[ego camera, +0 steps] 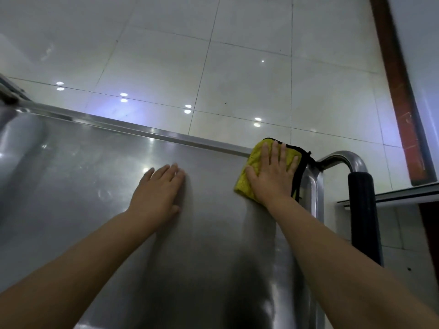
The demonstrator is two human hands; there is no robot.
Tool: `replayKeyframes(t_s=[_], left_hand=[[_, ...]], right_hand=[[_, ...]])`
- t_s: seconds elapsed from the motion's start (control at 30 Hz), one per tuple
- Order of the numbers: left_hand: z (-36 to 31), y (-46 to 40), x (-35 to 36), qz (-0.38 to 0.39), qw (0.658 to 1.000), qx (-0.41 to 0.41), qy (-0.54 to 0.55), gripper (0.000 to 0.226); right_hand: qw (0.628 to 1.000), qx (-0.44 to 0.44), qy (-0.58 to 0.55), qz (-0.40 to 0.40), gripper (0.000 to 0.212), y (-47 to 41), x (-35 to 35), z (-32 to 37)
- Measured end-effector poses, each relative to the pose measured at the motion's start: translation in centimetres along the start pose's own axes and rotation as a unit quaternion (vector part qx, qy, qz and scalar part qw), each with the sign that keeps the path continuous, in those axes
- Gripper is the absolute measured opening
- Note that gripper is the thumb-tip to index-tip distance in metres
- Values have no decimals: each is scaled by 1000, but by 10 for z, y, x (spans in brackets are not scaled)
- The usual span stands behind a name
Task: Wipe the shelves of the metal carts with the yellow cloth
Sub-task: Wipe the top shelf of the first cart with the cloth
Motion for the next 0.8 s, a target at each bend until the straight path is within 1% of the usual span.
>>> replayKeyframes(t_s=[0.2, 0.3, 0.4, 0.53, 0.67, 0.8], left_hand=[[68, 3, -11, -30, 999, -28, -1, 81], [104, 10, -13, -35, 999, -26, -7, 80], [144, 23, -11, -46, 999, -16, -11, 77], [200, 52, -8, -71, 997, -18, -11, 78], [254, 84, 2, -118, 993, -22, 4, 86], [293, 118, 3, -133, 990, -46, 22, 83]], right_hand=[[999, -29, 21, 0, 75, -2, -1, 71], [999, -34, 20, 2, 75, -2, -1, 116], [999, -37, 27, -3, 75, -2, 0, 167], [998, -54, 30, -3, 82, -1, -2, 242], [996, -78, 38, -3, 74, 6, -2, 317], [995, -94, 45, -2, 73, 13, -1, 387]])
Point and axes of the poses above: each hand's wrist, its own y-axis away from the middle knuckle, its own x-axis out of the palm, z = x × y, the point moved 3 cm from there along -y, towards the middle knuckle, and after that the axes turned 9 degrees about x, right-handed, at the moved point
